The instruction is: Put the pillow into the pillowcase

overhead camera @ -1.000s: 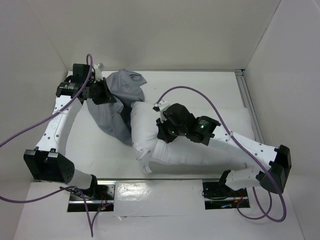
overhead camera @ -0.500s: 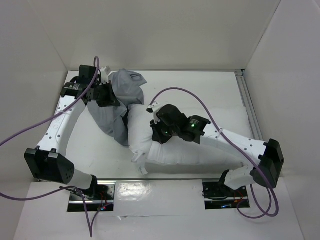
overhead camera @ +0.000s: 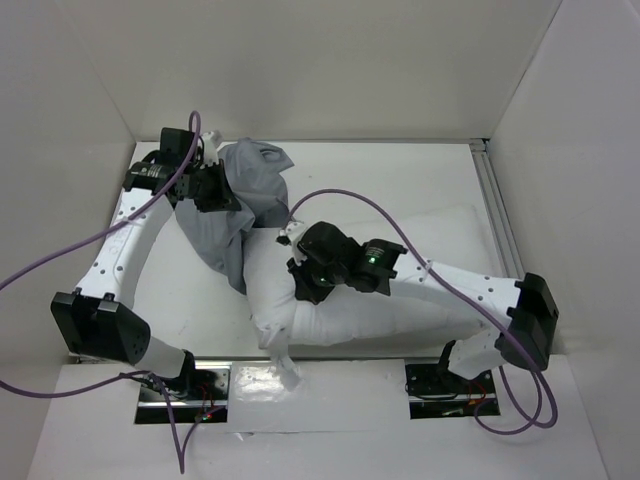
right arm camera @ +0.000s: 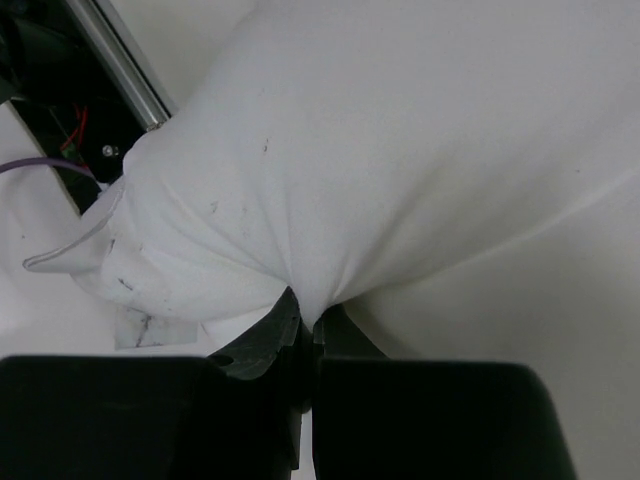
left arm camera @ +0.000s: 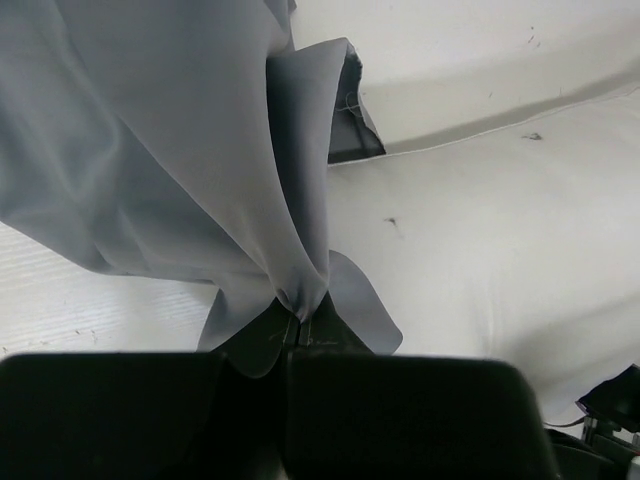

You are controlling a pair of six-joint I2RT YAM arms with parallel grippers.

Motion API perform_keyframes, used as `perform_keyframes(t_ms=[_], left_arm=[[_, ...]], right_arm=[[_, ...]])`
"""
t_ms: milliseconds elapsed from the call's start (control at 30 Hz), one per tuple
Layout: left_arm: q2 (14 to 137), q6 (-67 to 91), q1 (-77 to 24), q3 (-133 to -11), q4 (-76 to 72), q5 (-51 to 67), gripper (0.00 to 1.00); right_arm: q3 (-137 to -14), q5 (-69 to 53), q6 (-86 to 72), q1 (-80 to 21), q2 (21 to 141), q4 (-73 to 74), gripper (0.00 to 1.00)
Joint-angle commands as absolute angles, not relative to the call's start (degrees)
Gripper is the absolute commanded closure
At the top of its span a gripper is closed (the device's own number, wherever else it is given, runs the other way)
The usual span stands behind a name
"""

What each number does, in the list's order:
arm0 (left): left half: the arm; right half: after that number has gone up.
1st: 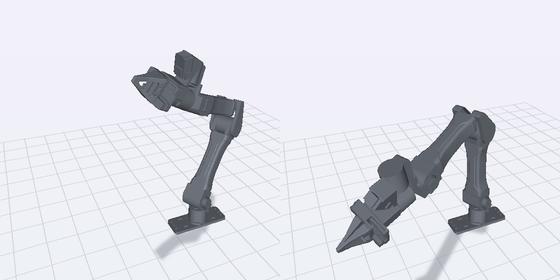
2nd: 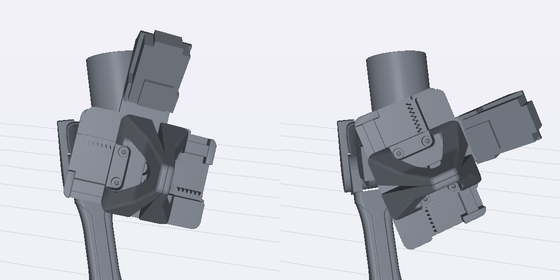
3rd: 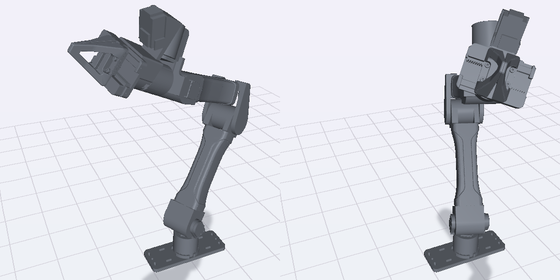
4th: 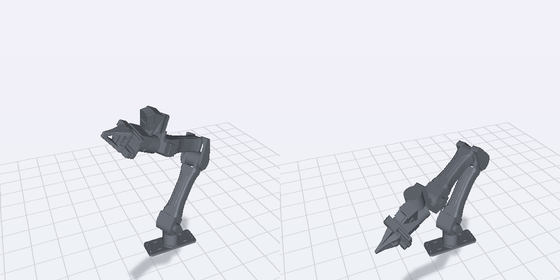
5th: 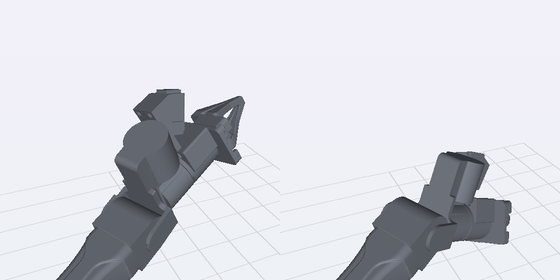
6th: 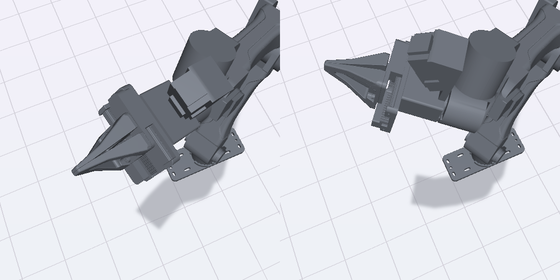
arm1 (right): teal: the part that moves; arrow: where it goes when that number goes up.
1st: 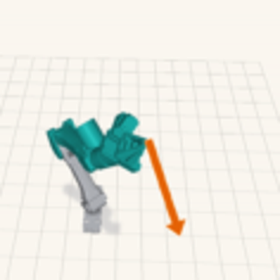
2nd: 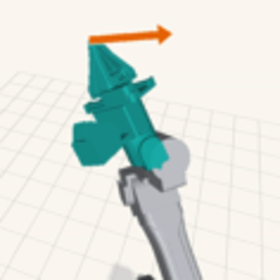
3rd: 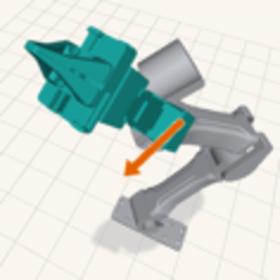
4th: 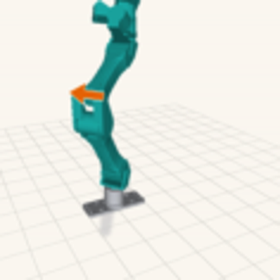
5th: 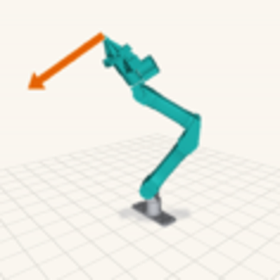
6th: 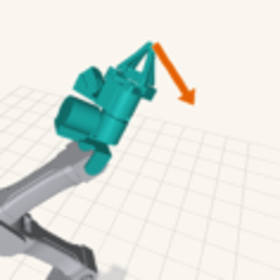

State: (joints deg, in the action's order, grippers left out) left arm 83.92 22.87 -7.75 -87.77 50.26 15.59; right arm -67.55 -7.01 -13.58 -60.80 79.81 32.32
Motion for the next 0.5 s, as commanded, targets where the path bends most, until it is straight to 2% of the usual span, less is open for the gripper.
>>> perform_keyframes(t_ms=[0,167,467], left_arm=[[83.14,23.2,-8.26,-89.65,50.01,16.52,1.0],[79.55,23.2,-9.4,-89.04,52.72,15.91,1.0],[73.31,23.2,-9.93,-85.35,57.39,15.38,1.0]], right_arm=[[-72.76,-5.46,-10.29,-61.61,83.93,27.26,1.0],[-83.31,4.11,-7.56,-60.13,91.91,28.91,1.0],[-87.8,10.99,-18.44,-53.79,94.31,28.92,1.0]])
